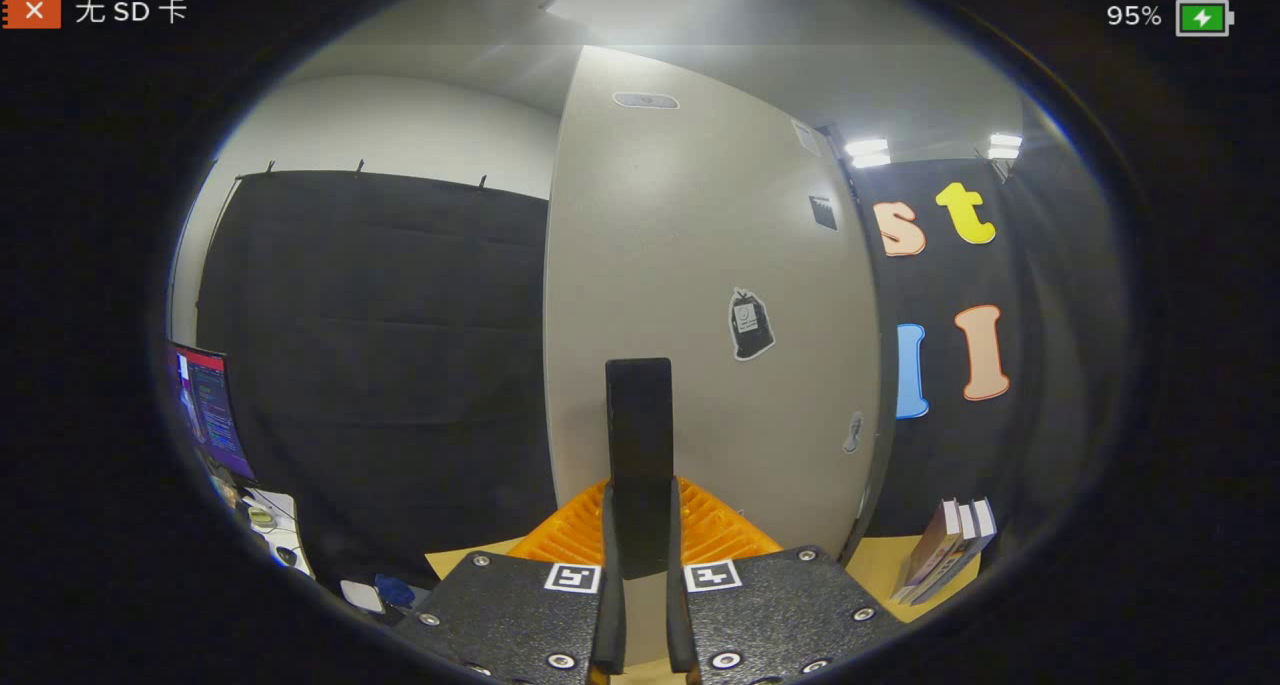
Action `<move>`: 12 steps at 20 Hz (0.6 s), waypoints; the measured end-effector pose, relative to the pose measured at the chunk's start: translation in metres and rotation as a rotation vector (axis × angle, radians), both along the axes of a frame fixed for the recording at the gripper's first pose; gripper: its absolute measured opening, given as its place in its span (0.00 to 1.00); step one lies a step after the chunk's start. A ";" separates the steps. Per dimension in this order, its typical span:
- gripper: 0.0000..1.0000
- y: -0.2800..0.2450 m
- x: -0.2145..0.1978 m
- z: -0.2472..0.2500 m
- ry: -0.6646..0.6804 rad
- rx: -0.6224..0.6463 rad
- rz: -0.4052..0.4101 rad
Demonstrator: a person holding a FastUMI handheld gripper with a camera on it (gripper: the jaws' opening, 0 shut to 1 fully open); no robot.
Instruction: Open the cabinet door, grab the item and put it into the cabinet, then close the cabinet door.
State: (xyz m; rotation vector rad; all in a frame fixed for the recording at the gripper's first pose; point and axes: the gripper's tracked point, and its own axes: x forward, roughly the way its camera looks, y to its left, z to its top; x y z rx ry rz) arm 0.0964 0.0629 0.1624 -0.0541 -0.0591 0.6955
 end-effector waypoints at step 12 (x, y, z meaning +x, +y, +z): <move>0.13 -0.037 0.004 0.019 -0.081 0.129 -0.240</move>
